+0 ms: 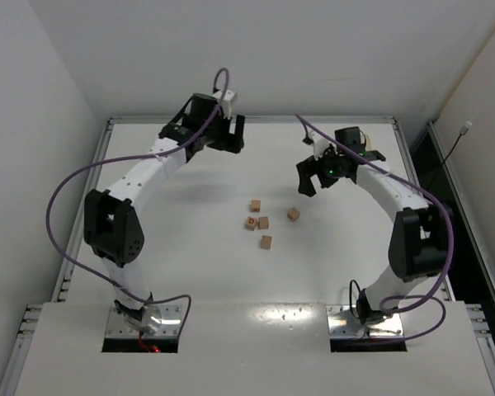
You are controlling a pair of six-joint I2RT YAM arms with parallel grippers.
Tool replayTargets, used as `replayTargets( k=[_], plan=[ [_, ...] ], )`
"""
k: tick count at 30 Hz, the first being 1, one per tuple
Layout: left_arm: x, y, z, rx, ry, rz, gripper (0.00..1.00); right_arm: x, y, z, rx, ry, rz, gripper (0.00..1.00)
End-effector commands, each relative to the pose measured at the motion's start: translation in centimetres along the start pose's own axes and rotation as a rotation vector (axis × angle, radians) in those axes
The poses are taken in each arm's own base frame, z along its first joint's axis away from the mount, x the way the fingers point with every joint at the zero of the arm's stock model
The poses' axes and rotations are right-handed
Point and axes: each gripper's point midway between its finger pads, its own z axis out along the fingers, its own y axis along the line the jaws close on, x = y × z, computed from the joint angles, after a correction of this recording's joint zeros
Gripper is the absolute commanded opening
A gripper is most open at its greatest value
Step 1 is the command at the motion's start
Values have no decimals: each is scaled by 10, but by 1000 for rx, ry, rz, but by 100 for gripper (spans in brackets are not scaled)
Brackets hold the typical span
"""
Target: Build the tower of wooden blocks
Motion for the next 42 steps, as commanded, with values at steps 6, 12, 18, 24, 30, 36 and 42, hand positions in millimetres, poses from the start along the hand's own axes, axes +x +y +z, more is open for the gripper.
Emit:
replayTargets(
  k=[6, 12, 18, 24, 30, 36, 42],
  plan=[
    [37, 86, -27, -251, 56, -194, 80, 26, 21, 43, 40, 181, -150, 95],
    [58, 112, -26, -249, 95, -260, 80, 52, 32, 61, 36, 266, -164, 91],
    [70, 125, -20, -265, 129, -285, 80, 69, 37, 72, 54, 348, -170, 87],
    [75, 130, -14, -265, 137, -303, 80, 72, 37, 77, 66, 365, -168, 80],
    [81, 136, -10, -274, 153, -312, 80, 72, 45, 83, 43, 370, -180, 57],
    [82, 138, -11, -283, 153, -312, 80, 77, 54, 81, 9, 391, -189, 46],
    [90, 138, -9, -283, 167, -305, 80, 80, 65, 81, -26, 404, -209, 15]
  ],
)
